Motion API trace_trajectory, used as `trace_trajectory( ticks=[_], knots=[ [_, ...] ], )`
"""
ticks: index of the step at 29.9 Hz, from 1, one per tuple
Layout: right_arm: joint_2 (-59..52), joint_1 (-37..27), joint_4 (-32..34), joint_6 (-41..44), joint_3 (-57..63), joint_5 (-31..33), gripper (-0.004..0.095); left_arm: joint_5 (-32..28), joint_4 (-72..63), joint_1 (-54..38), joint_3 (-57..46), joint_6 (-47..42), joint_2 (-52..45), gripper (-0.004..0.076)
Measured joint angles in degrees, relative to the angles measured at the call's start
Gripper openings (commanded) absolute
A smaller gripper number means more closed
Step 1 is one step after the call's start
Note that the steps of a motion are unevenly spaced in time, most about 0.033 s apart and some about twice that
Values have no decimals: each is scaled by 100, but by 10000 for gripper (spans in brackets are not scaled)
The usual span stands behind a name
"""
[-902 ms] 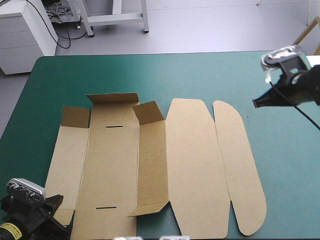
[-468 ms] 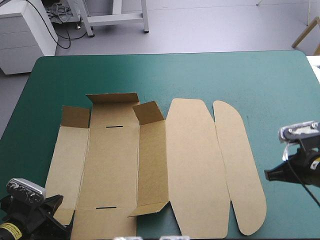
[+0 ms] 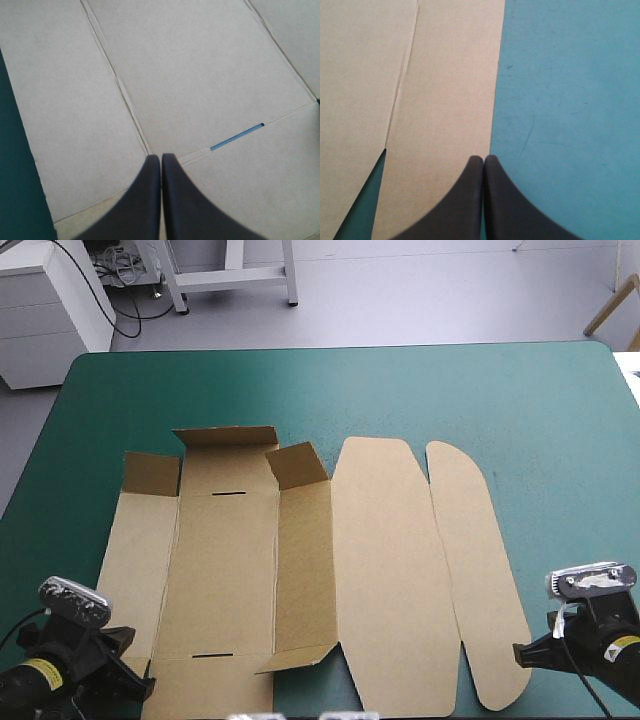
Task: Fold the box
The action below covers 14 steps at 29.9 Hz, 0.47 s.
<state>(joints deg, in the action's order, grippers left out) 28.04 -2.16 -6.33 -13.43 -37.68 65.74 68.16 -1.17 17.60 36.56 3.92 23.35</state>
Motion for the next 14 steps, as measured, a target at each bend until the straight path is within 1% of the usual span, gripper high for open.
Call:
trace_trajectory(
  ticks=[9, 14],
  knots=[
    [-26, 0, -162, 0, 170, -218, -19, -600, 117, 0, 6, -67, 661, -10],
    [-26, 0, -162, 0, 170, -244, -19, -817, 365, 0, 240, -251, 1350, -10]
  ],
)
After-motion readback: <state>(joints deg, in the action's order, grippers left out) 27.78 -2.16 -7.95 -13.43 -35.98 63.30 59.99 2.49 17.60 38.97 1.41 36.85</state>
